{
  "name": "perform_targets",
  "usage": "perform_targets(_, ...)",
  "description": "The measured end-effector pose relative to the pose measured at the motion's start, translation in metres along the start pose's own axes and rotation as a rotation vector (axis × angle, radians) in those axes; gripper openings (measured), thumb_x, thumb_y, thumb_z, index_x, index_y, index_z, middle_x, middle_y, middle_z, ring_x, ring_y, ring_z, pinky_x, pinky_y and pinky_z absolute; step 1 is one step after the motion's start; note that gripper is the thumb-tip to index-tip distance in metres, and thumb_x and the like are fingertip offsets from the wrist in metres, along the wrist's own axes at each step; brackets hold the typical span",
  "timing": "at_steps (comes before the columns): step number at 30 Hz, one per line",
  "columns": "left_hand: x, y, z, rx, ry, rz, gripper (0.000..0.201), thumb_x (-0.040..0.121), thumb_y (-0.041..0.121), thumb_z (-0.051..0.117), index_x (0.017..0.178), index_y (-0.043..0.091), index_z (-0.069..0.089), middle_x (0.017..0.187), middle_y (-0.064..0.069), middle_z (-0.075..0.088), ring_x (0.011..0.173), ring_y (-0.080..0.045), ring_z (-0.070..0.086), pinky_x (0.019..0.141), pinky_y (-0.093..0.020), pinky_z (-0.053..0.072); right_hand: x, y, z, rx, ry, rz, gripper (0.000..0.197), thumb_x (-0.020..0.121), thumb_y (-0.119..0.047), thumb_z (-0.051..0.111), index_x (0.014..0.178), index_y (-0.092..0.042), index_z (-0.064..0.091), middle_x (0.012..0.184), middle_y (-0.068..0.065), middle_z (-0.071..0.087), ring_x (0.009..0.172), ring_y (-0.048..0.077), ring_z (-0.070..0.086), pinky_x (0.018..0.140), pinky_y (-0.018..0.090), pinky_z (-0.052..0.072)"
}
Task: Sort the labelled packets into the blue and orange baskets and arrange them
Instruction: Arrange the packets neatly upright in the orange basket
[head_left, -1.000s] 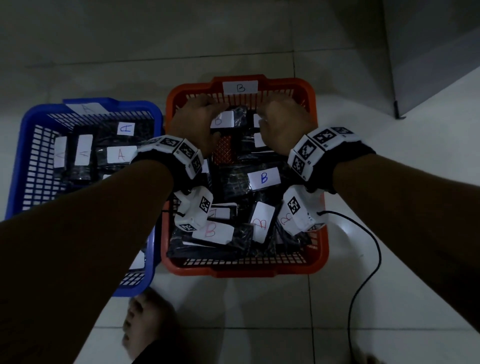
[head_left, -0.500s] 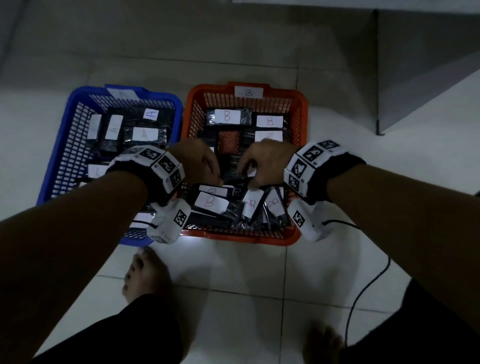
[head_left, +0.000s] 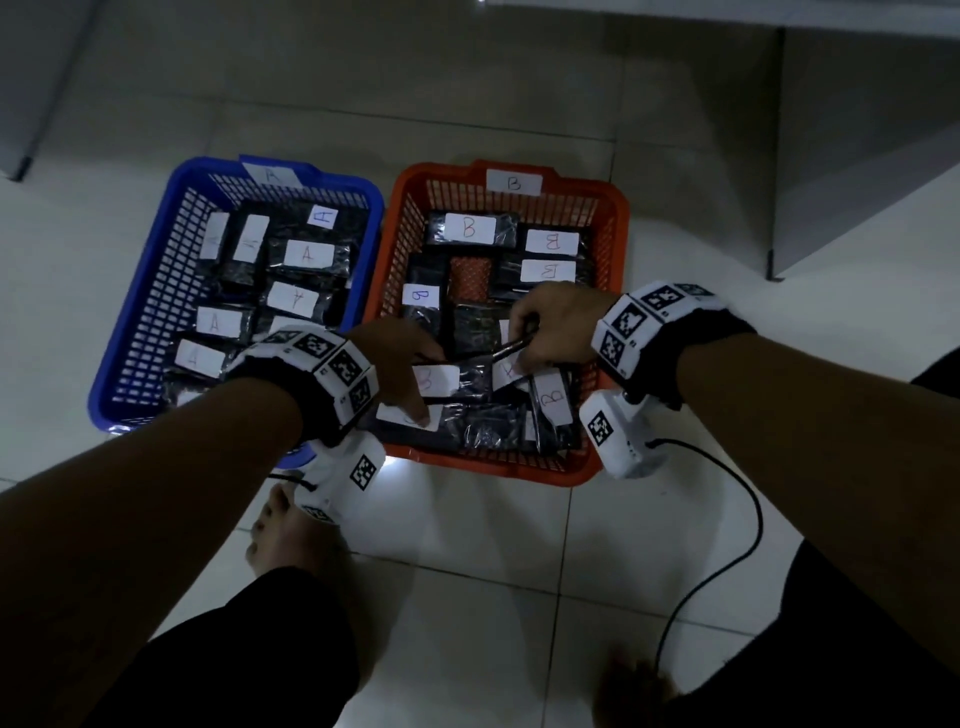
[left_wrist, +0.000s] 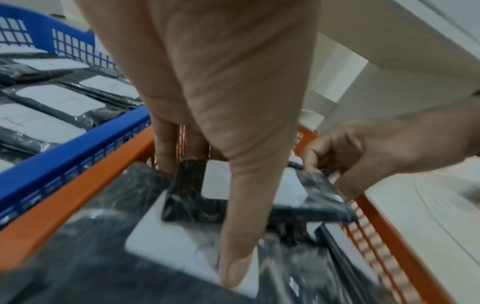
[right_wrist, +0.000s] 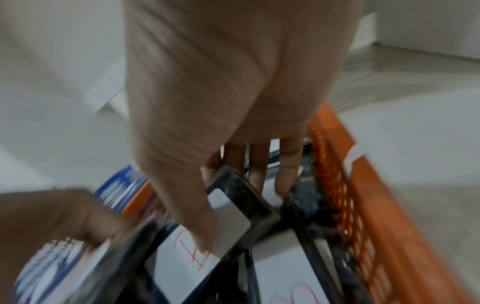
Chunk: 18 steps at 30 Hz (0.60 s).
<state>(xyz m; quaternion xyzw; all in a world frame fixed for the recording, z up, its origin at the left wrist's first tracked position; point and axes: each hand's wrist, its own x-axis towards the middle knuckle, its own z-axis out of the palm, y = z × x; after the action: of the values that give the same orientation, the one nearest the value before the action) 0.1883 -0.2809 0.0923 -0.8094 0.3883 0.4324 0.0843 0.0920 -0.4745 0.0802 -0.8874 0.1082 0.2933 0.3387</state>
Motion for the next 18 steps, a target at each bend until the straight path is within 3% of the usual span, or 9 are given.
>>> perform_targets(3,0.001,-0.003,-0.01,-0.047,0.051,0.016,0.034,0.067,0.041,0.082,0.085,0.021,0.062,0.079,0.007,0.06,0.078,-0.014,0.059,0.059,-0.022,0.041,0.002,0.003,-0.008,0.149,0.136,0.029,0.016,0.078,-0.029,0.075,0.089,-0.025,0.064,0.09,-0.007,0.061,0.086,0.015,0.059,0.07,0.024,0.049)
perform_targets(5,0.004,-0.007,-0.017,-0.146,0.162,-0.009,0.038,0.073,0.041,0.077,0.096,0.016,0.061,0.091,-0.001,0.063,0.082,-0.018,0.059,0.061,-0.024,0.042,0.008,0.003,-0.011,0.281,0.283,0.058,0.018,0.079,-0.028,0.076,0.091,-0.023,0.063,0.094,-0.003,0.062,0.086,0.015,0.06,0.073,0.025,0.05)
perform_targets(7,0.008,-0.014,-0.023,-0.26,0.289,-0.094,0.051,0.08,0.041,0.071,0.118,0.013,0.054,0.11,-0.007,0.061,0.096,-0.024,0.059,0.071,-0.026,0.044,0.017,0.002,-0.011,0.355,0.417,0.08,0.017,0.081,-0.025,0.074,0.095,-0.022,0.064,0.093,-0.002,0.063,0.085,0.015,0.061,0.071,0.023,0.047)
perform_targets(9,0.013,-0.02,-0.027,-0.304,0.401,-0.141,0.061,0.084,0.046,0.066,0.129,0.01,0.046,0.123,-0.01,0.058,0.107,-0.028,0.056,0.08,-0.031,0.044,0.026,-0.002,-0.009,0.39,0.496,0.1,0.022,0.084,-0.021,0.07,0.106,-0.021,0.065,0.095,-0.004,0.062,0.089,0.014,0.062,0.073,0.022,0.047)
perform_targets(12,0.017,-0.021,-0.03,-0.379,0.503,-0.142,0.068,0.088,0.046,0.059,0.141,0.012,0.033,0.137,-0.013,0.049,0.121,-0.033,0.05,0.094,-0.038,0.041,0.037,-0.008,-0.003,0.422,0.533,0.079,0.034,0.087,-0.018,0.065,0.12,-0.024,0.059,0.106,-0.003,0.058,0.094,0.016,0.061,0.082,0.027,0.052)
perform_targets(16,0.022,-0.023,-0.032,-0.465,0.536,-0.044,0.069,0.09,0.053,0.053,0.146,0.023,0.027,0.141,-0.006,0.047,0.126,-0.029,0.047,0.096,-0.034,0.039,0.044,-0.01,0.004,0.331,0.464,0.095,0.033,0.091,-0.015,0.055,0.123,-0.024,0.06,0.105,-0.001,0.058,0.083,0.011,0.056,0.061,0.013,0.043)
perform_targets(18,0.023,-0.022,-0.032,-0.478,0.547,-0.011,0.066,0.09,0.056,0.05,0.145,0.026,0.03,0.143,-0.003,0.046,0.128,-0.026,0.046,0.094,-0.027,0.035,0.044,-0.006,0.008,0.275,0.447,0.107,0.034,0.092,-0.014,0.055,0.125,-0.021,0.06,0.105,0.0,0.058,0.082,0.01,0.055,0.06,0.013,0.041)
